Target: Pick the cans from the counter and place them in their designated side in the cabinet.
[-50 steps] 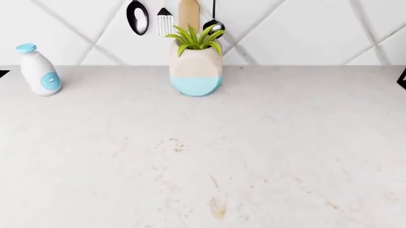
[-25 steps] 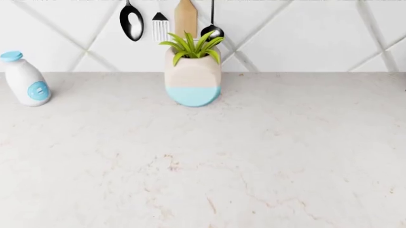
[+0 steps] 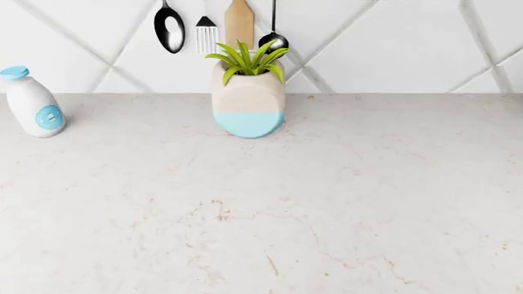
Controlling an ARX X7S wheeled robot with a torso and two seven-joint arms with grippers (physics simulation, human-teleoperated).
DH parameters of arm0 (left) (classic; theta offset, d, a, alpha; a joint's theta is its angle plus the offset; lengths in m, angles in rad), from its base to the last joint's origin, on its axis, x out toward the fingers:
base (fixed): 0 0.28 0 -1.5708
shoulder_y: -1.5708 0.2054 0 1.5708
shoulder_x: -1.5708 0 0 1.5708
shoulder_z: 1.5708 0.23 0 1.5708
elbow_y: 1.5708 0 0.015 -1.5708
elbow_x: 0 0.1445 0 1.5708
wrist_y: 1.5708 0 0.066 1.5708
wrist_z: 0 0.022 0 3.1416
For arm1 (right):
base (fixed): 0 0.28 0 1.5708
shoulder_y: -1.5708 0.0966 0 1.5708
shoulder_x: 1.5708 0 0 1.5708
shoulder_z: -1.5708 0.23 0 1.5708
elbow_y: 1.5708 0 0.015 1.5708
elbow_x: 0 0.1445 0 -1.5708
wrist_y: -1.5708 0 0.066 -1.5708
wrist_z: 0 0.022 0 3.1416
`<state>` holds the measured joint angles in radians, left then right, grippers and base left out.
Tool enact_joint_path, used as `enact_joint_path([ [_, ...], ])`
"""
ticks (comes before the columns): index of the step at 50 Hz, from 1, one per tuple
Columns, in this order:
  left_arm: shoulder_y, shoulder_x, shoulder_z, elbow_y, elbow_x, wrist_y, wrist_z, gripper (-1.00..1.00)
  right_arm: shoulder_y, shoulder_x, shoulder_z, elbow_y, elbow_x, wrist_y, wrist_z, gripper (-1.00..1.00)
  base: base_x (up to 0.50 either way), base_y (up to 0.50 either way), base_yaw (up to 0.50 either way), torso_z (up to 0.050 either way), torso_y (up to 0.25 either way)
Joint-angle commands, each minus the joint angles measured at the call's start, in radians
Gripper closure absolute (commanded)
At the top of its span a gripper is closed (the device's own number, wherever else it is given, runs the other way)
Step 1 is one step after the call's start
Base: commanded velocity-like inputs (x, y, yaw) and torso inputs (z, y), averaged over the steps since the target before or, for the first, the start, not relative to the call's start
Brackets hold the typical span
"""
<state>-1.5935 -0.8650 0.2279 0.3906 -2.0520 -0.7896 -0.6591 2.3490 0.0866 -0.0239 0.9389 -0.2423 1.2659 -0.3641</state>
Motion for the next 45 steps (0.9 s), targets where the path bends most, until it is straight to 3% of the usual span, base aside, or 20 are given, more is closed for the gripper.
enact_joint_path([
  [1,0.001,0.0,0.002,-0.005,0.006,-0.001,0.006,-1.0,0.007,0.0,-0.006,-0.006,0.002,-0.004,-0.007,-1.0,0.0,0.0,0.0,0.0,0.0],
  [45,0.012,-0.002,0.002,0.0,0.013,0.007,0.013,-1.0,0.007,0.0,-0.006,-0.006,0.002,-0.004,-0.007,-1.0,0.0,0.0,0.0,0.0,0.0],
])
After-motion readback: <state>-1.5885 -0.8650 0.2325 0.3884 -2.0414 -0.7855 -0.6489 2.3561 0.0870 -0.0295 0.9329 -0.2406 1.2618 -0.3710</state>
